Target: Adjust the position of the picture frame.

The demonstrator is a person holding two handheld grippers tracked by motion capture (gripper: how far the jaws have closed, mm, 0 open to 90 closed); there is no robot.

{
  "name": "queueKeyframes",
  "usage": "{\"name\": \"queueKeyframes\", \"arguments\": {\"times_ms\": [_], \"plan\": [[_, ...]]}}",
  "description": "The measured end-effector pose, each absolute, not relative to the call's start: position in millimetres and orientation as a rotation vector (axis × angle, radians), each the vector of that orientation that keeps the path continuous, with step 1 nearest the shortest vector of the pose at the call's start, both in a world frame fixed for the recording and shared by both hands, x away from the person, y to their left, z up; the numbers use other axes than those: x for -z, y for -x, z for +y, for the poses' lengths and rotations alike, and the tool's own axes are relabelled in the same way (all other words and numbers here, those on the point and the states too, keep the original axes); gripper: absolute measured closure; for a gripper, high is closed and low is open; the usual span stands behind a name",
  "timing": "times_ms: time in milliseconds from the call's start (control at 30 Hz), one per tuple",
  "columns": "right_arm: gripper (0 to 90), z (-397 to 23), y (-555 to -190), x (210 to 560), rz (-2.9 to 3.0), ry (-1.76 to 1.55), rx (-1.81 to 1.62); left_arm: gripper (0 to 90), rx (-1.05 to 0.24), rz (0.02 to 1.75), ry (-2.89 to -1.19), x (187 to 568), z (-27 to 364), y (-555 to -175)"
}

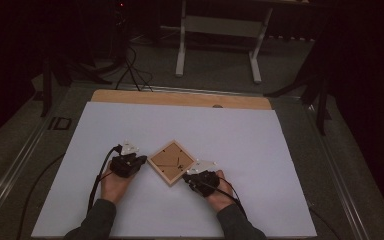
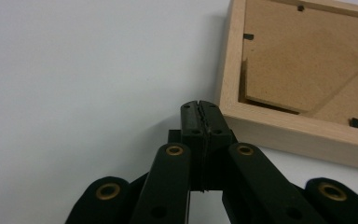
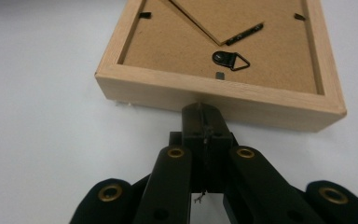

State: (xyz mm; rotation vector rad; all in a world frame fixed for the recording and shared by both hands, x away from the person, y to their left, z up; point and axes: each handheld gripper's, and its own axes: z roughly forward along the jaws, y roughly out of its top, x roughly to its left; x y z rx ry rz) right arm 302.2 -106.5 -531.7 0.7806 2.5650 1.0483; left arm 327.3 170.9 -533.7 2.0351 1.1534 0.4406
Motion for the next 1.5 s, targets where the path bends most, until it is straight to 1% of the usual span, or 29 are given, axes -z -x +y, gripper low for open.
{"name": "queueKeyframes", "arguments": {"times_ms": [300, 667, 800, 1133, 1500], "plan": [[89.8, -115.4, -308.2, 532.6, 2.529, -0.854, -1.054, 89.7, -0.436, 1.136, -2.045, 533.6, 165.2, -319.9], [89.7, -109.7, -294.9, 533.2, 2.575, -0.777, -1.052, 89.8, -0.437, 1.135, -2.050, 533.2, 163.4, -314.5], [89.8, -111.2, -295.4, 533.2, 2.572, -0.782, -1.051, 89.8, -0.437, 1.130, -2.054, 533.2, 162.4, -312.0], [89.8, -129.7, -312.1, 533.2, 2.492, -0.950, -1.038, 89.8, -0.397, 1.093, -2.053, 534.3, 147.3, -303.5], [89.7, -142.5, -311.3, 522.6, 2.461, -0.957, -1.115, 89.6, -0.372, 1.060, -2.068, 533.4, 137.6, -298.0]]}}
